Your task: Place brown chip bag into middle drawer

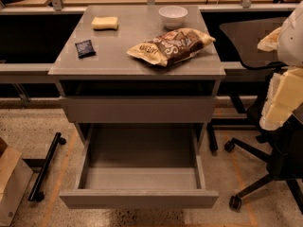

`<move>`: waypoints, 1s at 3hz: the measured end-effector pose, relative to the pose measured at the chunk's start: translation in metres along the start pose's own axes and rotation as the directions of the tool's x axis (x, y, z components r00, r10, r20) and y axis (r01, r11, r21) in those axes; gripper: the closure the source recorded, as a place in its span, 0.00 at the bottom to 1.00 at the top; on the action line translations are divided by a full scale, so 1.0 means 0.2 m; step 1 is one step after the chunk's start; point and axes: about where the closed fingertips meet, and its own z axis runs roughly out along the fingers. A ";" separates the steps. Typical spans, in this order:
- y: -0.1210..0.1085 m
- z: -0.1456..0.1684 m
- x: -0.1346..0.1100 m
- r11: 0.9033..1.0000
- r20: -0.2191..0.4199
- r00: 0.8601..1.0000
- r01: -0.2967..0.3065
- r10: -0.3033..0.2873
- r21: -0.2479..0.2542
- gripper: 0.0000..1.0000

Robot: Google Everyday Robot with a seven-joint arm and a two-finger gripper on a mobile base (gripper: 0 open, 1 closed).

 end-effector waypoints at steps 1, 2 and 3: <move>0.00 0.00 0.00 1.000 0.000 1.000 0.000 0.000 0.000 0.00; -0.07 0.09 -0.13 1.000 0.056 0.998 -0.007 0.006 0.020 0.00; -0.14 0.19 -0.26 0.999 0.096 0.995 -0.004 0.000 0.035 0.00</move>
Offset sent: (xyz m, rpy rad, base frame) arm 0.0388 0.0371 -0.0169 0.0989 -0.0468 0.0006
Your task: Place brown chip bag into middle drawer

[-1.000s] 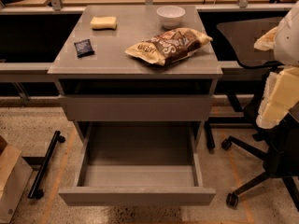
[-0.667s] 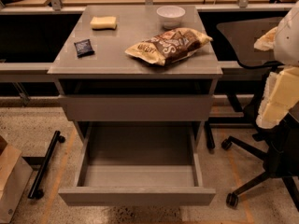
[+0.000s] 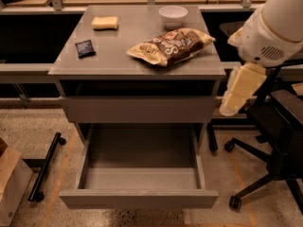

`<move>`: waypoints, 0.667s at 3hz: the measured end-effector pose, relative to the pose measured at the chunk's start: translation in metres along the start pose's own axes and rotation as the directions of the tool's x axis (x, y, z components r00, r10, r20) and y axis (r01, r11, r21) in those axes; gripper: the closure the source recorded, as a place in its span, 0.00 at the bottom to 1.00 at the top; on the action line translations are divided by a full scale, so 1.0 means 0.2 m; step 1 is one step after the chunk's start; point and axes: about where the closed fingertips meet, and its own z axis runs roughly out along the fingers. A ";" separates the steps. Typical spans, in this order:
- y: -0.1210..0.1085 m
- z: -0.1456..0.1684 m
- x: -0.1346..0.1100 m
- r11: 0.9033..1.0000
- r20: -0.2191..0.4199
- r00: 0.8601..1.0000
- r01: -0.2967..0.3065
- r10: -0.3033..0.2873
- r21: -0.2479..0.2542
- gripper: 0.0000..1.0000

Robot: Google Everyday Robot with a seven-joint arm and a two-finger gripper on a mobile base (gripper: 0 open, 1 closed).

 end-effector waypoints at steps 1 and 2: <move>-0.16 0.14 -0.15 0.999 0.057 0.998 -0.025 0.024 0.023 0.00; -0.31 0.19 -0.34 1.000 0.129 0.992 -0.003 0.000 0.026 0.00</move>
Offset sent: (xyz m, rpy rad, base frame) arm 0.1372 0.0948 0.0388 0.2028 -0.1278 0.0889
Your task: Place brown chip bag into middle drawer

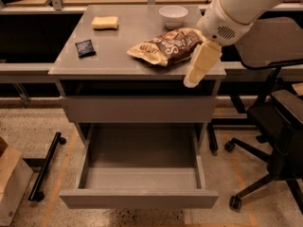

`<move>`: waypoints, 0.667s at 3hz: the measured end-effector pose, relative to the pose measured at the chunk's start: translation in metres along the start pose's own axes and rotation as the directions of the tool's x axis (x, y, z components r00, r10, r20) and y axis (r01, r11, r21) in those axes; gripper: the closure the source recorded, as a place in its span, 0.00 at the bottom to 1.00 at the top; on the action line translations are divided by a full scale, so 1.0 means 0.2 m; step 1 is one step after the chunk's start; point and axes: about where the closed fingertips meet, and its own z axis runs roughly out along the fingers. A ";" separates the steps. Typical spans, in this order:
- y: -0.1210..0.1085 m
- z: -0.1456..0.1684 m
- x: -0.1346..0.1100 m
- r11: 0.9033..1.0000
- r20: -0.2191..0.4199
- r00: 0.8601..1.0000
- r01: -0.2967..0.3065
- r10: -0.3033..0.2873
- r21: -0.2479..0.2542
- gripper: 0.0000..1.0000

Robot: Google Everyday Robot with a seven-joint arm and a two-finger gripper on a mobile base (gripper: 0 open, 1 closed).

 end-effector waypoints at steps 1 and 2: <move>-0.04 -0.04 -0.05 1.000 0.021 1.000 0.006 -0.006 0.020 0.00; -0.07 -0.01 -0.09 0.999 0.068 0.998 -0.012 0.009 0.035 0.00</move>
Offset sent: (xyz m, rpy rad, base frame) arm 0.0297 0.0202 0.0137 0.1420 -0.0847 -0.0183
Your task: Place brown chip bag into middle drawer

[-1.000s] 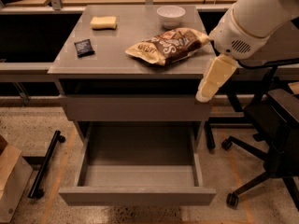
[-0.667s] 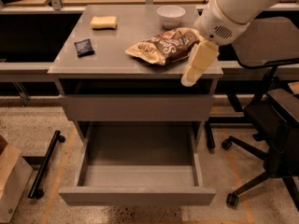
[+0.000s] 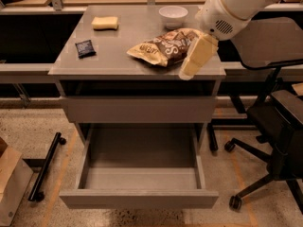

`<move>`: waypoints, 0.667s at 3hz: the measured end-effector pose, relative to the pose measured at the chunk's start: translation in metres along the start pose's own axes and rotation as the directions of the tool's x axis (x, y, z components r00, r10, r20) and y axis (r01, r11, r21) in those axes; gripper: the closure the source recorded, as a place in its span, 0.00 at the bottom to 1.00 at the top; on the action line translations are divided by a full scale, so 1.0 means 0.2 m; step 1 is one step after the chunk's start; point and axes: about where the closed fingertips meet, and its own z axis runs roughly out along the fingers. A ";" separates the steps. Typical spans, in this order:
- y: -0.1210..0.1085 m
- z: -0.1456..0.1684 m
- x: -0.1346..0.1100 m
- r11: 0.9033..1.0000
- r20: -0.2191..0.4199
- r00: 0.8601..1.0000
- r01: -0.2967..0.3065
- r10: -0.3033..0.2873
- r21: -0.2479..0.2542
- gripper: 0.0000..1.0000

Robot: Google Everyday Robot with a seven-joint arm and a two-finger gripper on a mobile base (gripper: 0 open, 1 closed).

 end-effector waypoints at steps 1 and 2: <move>-0.10 0.10 -0.13 0.999 0.051 0.998 0.032 -0.034 0.028 0.00; -0.29 0.31 -0.24 0.996 0.057 0.997 0.040 -0.044 0.075 0.00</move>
Offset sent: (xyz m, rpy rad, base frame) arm 0.1262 0.0640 -0.0156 0.0194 -0.1401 0.0127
